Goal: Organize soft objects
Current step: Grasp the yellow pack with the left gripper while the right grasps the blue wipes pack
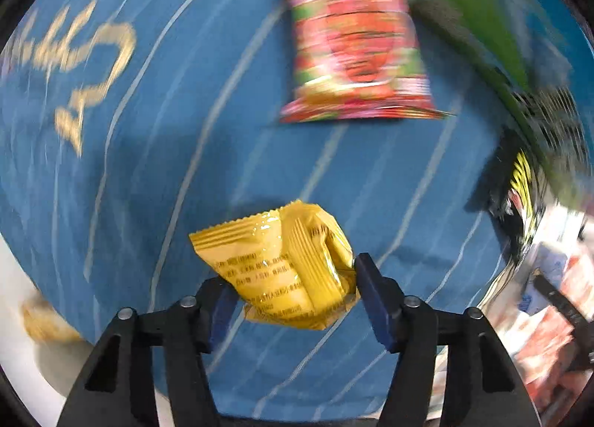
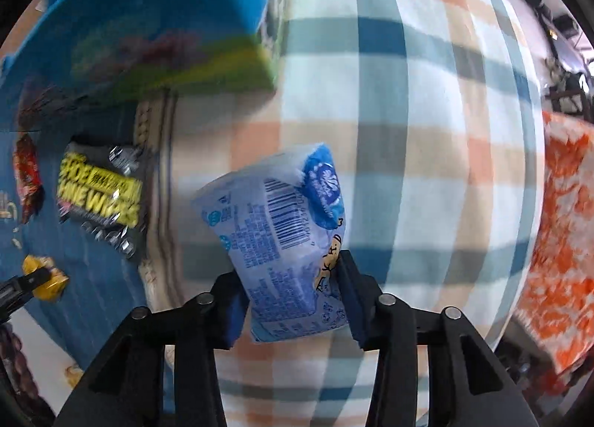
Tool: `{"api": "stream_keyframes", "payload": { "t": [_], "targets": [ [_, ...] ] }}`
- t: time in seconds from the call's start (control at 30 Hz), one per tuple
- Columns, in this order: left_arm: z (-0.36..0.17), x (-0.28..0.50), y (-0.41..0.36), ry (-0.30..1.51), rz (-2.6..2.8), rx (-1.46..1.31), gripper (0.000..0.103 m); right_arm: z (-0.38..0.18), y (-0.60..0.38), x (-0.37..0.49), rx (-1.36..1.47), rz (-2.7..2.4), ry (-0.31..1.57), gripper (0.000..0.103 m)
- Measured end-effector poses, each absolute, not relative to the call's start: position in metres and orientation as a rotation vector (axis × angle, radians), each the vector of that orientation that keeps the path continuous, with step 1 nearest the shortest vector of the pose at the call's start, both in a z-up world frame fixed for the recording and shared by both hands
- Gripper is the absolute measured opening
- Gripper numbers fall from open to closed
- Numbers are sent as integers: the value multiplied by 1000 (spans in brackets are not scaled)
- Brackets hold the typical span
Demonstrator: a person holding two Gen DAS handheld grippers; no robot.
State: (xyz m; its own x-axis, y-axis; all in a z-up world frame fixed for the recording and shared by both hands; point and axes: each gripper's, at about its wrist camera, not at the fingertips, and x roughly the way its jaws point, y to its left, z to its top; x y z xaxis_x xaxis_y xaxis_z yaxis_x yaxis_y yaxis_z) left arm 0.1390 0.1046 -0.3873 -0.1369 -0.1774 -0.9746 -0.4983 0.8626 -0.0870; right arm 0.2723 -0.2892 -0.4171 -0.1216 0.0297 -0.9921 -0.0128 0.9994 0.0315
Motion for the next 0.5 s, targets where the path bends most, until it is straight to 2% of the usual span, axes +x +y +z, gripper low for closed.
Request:
{"api": "stream_keyframes", "payload": {
  "t": [0.03, 0.07, 0.3, 0.5],
  "targets": [
    [-385, 143, 96, 1698, 281, -471, 49, -415, -289, 264, 46, 42, 1703, 44],
    [-382, 148, 85, 1689, 259, -402, 46, -414, -288, 259, 67, 47, 1710, 44],
    [-381, 170, 14, 1656, 101, -40, 48, -411, -277, 221, 165, 68, 1733, 45],
    [-403, 173, 9, 1684, 92, -68, 46, -431, -284, 206, 208, 3, 1743, 48]
  ]
}}
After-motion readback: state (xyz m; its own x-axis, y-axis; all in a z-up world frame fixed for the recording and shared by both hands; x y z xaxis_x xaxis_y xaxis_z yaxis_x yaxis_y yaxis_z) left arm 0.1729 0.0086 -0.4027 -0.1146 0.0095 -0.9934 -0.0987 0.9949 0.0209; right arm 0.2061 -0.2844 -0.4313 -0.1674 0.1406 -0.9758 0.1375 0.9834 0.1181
